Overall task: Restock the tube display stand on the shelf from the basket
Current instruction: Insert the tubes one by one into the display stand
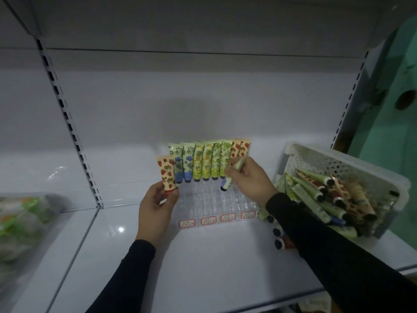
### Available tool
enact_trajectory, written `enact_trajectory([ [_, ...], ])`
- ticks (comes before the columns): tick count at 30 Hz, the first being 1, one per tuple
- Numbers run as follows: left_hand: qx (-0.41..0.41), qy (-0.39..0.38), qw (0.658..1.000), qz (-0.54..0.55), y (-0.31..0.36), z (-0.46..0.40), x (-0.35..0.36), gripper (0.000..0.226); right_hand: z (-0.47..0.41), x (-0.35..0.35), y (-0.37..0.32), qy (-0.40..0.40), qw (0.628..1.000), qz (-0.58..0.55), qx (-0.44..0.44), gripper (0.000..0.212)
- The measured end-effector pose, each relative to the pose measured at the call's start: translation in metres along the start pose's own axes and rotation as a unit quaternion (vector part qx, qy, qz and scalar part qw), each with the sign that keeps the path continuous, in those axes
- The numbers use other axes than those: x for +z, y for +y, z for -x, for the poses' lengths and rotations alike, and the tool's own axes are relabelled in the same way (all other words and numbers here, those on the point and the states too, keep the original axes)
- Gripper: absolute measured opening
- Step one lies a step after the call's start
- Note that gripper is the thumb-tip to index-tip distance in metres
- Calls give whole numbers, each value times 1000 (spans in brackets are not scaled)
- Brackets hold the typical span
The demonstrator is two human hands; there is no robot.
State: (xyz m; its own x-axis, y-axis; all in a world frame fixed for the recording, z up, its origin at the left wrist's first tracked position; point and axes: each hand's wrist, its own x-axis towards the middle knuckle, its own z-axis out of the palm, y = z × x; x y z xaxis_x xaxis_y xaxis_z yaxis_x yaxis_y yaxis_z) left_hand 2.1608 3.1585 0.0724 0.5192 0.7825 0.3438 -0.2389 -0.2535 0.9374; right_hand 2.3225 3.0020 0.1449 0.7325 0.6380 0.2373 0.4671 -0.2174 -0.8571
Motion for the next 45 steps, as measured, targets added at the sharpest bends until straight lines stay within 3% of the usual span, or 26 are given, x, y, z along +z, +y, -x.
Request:
enact_trajectory([
  [9,2,4,1000,6,0,-1,0,21,2,-8,-5,-17,996,-79,-24,16],
  [14,-4,12,1000,8,-2,-2,1,21,-2,-3,-7,11,993,-107,-42,43],
  [19,-21,40,999,16,-8,-4,-1,20,-6,17,-14,12,994,-77,-74,42],
  [24,-71,60,995,43,-14,-7,-2,19,-10,38,-27,31,995,-38,-84,28],
  [31,-140,53,979,140,-17,-4,2,16,-18,63,-39,33,993,-11,-109,24],
  [45,-139,42,977,158,-21,-5,2,21,-23,83,-49,39,992,18,-119,18],
])
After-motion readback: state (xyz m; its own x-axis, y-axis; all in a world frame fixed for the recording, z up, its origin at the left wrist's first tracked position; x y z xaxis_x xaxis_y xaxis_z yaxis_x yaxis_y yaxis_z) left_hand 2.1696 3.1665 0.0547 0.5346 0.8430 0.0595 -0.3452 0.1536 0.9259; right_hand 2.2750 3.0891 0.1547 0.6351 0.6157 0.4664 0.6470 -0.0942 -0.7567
